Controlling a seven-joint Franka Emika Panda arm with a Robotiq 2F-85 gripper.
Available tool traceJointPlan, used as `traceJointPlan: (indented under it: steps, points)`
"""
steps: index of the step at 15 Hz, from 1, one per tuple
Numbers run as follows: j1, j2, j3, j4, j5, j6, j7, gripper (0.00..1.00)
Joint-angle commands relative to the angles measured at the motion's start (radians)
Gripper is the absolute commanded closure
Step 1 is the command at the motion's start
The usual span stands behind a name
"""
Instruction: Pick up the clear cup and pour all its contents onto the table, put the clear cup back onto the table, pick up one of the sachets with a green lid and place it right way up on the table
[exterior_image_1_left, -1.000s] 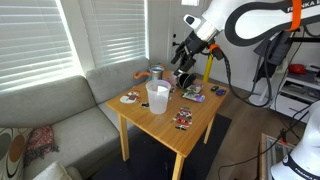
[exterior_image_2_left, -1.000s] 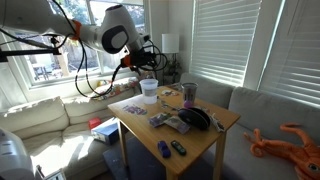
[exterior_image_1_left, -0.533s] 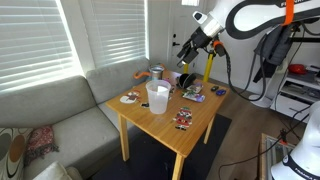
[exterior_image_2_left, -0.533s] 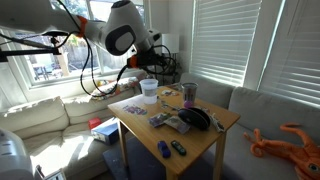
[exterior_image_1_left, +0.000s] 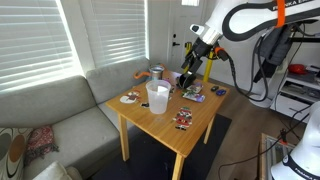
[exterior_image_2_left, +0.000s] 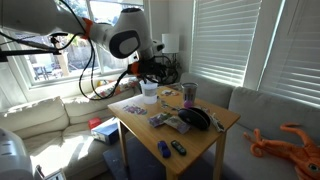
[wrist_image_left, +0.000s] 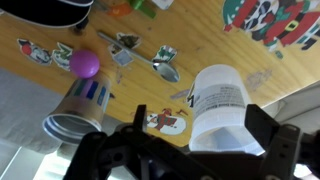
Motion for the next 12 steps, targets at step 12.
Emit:
traceJointPlan:
  steps: [12]
  points:
    - [-0.066,0.223,-0.036,0.066,0.108,-0.198,-0.473,0.0]
